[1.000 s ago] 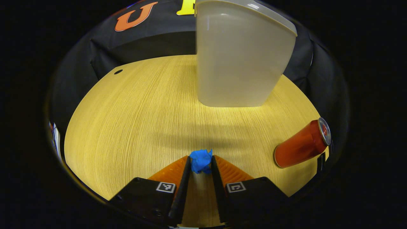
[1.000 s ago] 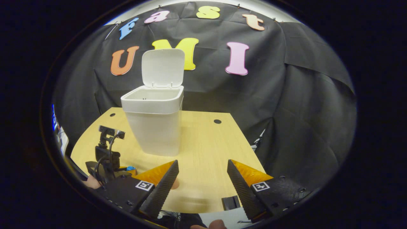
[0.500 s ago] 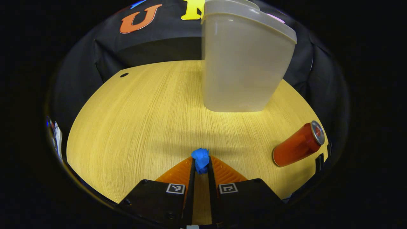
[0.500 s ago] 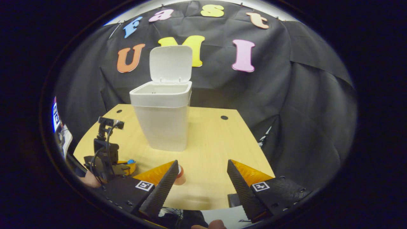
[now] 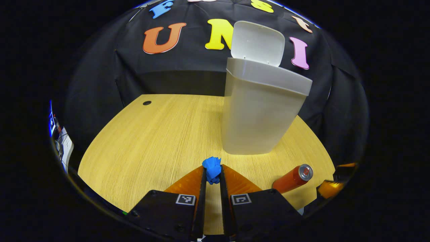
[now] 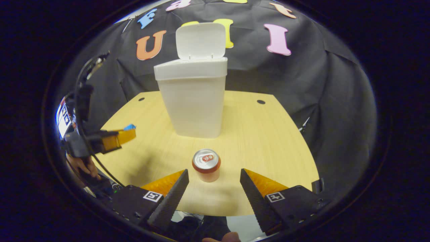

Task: Press the lid of the desktop garbage bin to open it, pick up the crumpled paper on the desktop and throw it into the bin, then pick up the pop can on the desktop and drop it into the bin, and finally close the garbage bin lid.

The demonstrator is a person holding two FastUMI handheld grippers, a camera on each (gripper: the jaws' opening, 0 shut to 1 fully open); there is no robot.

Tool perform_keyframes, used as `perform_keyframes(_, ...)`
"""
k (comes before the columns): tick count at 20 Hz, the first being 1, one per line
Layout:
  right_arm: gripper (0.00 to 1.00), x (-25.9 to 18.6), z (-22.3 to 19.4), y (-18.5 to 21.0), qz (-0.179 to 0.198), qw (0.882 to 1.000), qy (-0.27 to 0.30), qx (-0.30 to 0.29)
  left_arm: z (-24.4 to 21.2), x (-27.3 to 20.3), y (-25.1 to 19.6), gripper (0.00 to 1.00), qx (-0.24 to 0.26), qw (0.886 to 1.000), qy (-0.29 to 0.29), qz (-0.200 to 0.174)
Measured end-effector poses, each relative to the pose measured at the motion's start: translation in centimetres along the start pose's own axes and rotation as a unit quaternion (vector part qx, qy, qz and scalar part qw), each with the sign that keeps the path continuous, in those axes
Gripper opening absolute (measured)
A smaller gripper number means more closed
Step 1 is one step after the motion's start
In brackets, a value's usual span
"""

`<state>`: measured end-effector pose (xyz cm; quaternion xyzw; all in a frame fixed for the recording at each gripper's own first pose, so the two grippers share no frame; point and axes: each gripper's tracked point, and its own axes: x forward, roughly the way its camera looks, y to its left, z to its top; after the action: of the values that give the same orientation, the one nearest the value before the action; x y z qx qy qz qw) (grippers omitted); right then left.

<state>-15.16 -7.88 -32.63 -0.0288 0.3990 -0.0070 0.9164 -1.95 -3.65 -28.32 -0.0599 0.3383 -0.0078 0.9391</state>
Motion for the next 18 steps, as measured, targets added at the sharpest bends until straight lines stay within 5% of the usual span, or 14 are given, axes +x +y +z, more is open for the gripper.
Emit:
perform_keyframes(5, 0.96, 3.6, -3.5, 0.8, 0.008, 0.998, 0.059, 0.019, 5.5, -2.9, 1.1, 0.24, 0.001, 0.998, -0.055, 0.010)
perform_keyframes(18, 0.97, 11.0, -3.7, 0.8, -0.008, 0.997, 0.071, 0.015, 12.6, -9.2, 3.3, 0.24, 0.009, 0.989, -0.142, 0.031)
